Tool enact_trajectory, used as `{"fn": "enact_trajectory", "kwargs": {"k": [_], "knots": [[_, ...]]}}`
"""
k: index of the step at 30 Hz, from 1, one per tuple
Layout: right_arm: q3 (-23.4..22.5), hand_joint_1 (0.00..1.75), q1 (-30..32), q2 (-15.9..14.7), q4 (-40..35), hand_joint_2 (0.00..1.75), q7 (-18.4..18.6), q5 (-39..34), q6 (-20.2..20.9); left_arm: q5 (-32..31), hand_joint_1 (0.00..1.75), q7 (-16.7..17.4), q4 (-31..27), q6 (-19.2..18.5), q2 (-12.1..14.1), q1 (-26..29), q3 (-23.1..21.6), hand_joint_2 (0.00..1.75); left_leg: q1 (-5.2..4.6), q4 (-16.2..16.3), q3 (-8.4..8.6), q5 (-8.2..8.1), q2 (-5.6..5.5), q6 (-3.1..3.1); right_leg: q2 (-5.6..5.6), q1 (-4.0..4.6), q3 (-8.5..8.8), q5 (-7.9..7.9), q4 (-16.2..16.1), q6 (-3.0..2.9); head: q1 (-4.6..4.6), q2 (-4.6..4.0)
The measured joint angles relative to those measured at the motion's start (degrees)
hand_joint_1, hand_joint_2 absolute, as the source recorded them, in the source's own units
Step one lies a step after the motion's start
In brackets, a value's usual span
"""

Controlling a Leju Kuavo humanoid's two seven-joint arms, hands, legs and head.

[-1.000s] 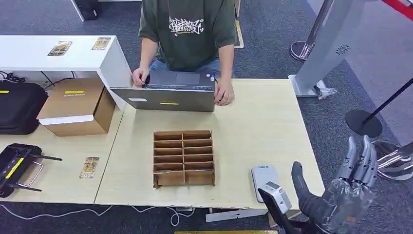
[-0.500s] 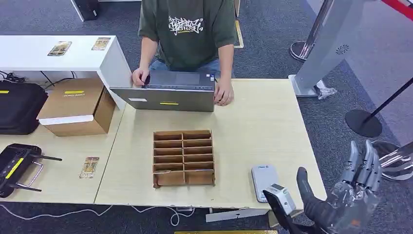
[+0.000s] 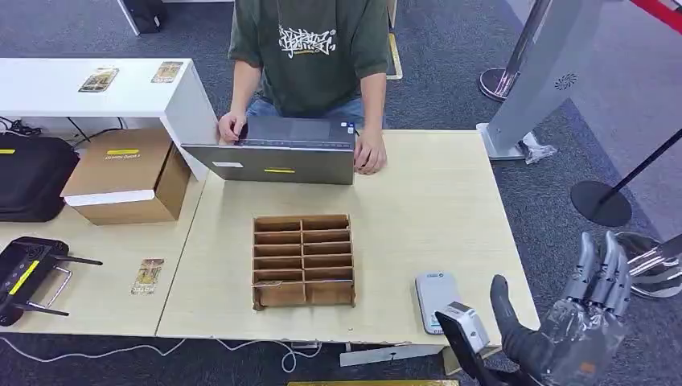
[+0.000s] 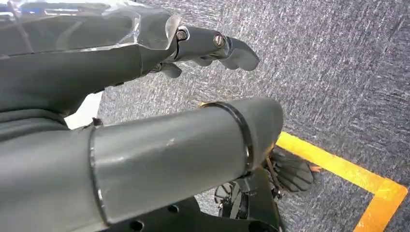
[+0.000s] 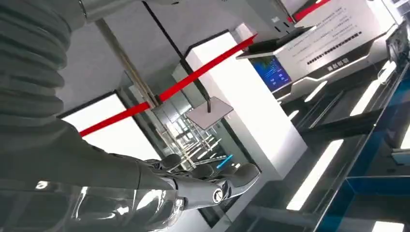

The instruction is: Pass the card to the sensor for recognition and then transmit it.

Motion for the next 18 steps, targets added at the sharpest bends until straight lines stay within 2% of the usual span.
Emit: {"fn": "enact_trajectory", "kwargs": {"k": [8, 10, 13, 18], "knots": [[0.0, 0.00, 0.6, -0.2, 0.0, 1.75, -0.7, 0.0, 2.1, 0.2, 0.00, -0.1, 0.0, 0.1, 0.0, 0.0, 0.0, 0.00, 0.00, 0.0, 0.00, 0.00, 0.00, 0.00, 0.00, 0.00, 0.00, 0.00, 0.0, 0.00, 0.00, 0.00], [0.5, 0.00, 0.6, -0.7, 0.1, 1.75, -2.2, 0.0, 4.9, 0.2, 0.00, -0.3, 0.0, 0.0, 0.0, 0.0, 0.0, 0.00, 0.00, 0.0, -0.01, 0.00, 0.00, 0.00, 0.00, 0.00, 0.00, 0.00, 0.0, 0.00, 0.00, 0.00], [3.4, 0.00, 0.0, -2.8, 1.2, 1.75, -4.1, 0.0, 13.5, 0.2, 0.00, -0.4, 0.0, 0.0, 0.0, -0.2, 0.0, 0.00, 0.00, 0.0, 0.00, 0.00, 0.02, 0.00, 0.00, 0.00, 0.00, 0.00, 0.0, 0.00, 0.00, 0.00], [9.2, 0.00, -2.5, -5.7, 4.0, 1.75, -5.7, -0.1, 18.6, 0.2, 0.00, -0.3, 0.0, -0.2, 0.0, -0.5, 0.0, 0.00, 0.00, 0.0, 0.01, 0.01, 0.05, 0.00, 0.05, 0.00, 0.01, 0.01, 0.0, 0.00, 0.00, 0.00]]}}
